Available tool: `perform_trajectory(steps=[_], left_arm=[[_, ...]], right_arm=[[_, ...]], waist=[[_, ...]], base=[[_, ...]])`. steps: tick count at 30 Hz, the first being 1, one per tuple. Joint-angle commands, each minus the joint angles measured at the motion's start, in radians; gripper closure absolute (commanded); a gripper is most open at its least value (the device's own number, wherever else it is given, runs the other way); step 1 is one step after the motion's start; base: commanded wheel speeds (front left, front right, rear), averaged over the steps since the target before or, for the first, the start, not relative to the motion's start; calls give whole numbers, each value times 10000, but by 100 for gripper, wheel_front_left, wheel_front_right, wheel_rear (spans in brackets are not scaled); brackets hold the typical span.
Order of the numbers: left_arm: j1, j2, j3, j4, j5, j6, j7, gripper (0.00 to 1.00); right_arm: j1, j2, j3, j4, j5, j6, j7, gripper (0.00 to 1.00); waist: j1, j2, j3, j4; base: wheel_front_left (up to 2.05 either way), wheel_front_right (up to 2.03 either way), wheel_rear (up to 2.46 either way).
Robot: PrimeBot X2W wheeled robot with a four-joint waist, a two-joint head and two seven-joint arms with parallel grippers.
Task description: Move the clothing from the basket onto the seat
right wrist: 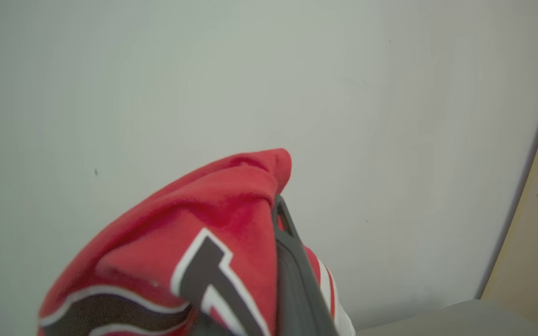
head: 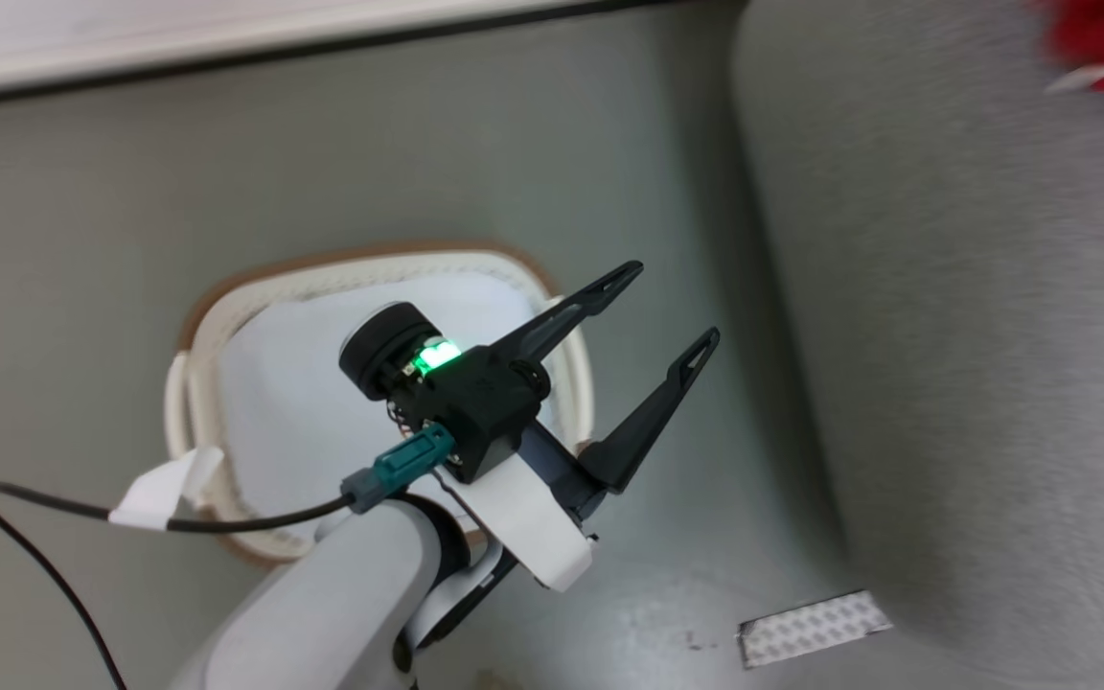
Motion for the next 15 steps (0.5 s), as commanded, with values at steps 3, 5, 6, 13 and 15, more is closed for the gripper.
perform_trajectory(steps=[3, 5, 6, 13, 15], left_arm=[[-209, -28, -2, 35, -151, -65, -288, 0], [-238, -7, 7, 23, -159, -72, -322, 0], [-268, 5, 2, -7, -161, -83, -368, 0], [-325, 129, 113, -171, -206, -57, -604, 0], [-296, 183, 136, -118, -204, -26, -653, 0]], right_arm=[[-1664, -861, -1730, 455, -1111, -26, 771, 100], [-1955, -1058, -2148, 668, -1376, -26, 936, 100], [-2206, -1270, -2581, 841, -1749, -26, 1085, 100], [-1944, -1039, -5512, 2104, -4255, -26, 1379, 100], [-1799, -556, -6231, 2321, -4763, -26, 1163, 100]], waist=[[-5, -1, 1215, 1291], [-5, -1, 1325, 1406], [-5, -1, 1456, 1530], [-5, -1, 2166, 2136], [-5, -1, 2283, 2228]], base=[[0, 0, 0], [0, 0, 0], [0, 0, 0], [0, 0, 0], [0, 0, 0]])
